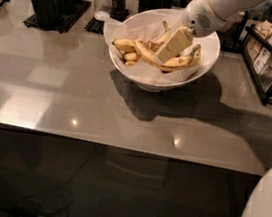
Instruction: Pick banana from white bowl
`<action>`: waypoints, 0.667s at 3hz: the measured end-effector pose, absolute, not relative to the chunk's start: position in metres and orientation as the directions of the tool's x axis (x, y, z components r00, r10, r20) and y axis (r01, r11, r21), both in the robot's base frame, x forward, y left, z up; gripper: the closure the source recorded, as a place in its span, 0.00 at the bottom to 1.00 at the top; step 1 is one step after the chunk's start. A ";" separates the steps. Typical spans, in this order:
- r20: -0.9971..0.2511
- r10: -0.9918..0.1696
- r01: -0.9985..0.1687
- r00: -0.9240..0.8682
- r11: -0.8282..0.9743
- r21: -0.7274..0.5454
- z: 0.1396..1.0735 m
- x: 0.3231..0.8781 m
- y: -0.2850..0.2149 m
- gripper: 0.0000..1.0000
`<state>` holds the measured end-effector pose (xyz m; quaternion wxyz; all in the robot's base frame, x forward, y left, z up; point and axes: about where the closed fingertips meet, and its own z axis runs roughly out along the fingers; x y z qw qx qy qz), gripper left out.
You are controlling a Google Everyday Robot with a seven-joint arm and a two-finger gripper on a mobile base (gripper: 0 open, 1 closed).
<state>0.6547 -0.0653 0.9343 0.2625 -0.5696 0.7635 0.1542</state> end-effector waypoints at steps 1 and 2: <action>-0.566 -0.796 -0.954 -0.214 0.294 -0.052 0.928 0.659 -0.064 0.23; -0.575 -0.780 -0.950 -0.247 0.312 -0.015 0.913 0.659 -0.066 0.27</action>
Offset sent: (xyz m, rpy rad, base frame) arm -0.0005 -0.0086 -0.0406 0.0384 0.0878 -0.0397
